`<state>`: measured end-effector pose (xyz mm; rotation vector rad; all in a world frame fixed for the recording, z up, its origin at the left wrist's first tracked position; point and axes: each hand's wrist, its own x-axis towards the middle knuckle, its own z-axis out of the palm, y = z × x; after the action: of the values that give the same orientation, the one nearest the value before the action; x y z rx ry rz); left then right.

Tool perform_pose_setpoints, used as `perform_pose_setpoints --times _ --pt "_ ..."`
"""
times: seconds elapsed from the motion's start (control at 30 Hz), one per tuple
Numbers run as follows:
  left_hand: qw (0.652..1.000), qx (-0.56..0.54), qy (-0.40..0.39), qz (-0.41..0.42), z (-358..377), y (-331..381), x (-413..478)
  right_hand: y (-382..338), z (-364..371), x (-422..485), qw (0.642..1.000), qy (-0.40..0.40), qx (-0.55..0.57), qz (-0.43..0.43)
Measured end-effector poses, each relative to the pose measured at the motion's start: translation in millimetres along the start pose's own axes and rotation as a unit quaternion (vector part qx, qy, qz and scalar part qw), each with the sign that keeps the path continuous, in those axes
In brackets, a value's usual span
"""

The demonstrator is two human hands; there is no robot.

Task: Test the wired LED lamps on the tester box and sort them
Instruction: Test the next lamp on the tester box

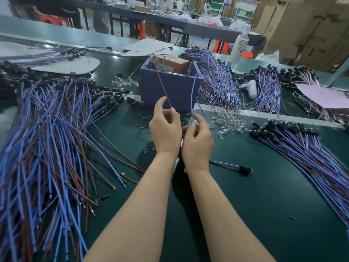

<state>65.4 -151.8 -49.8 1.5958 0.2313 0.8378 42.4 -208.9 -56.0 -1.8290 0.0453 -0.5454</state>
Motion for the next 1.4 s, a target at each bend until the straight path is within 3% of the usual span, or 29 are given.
perform_pose_setpoints --times 0.23,0.67,1.4 --pt "0.997 -0.01 -0.054 -0.049 0.2 0.8 5.1 -1.0 -0.7 0.3 0.999 -0.027 -0.027 -0.006" --pt "0.998 -0.014 -0.025 -0.052 0.8 2.0 3.0 -4.3 0.3 -0.7 0.999 -0.032 -0.02 0.01" --pt "0.996 -0.001 -0.073 -0.057 -0.7 0.8 8.8 -3.6 -1.4 -1.0 0.999 -0.034 -0.027 -0.002"
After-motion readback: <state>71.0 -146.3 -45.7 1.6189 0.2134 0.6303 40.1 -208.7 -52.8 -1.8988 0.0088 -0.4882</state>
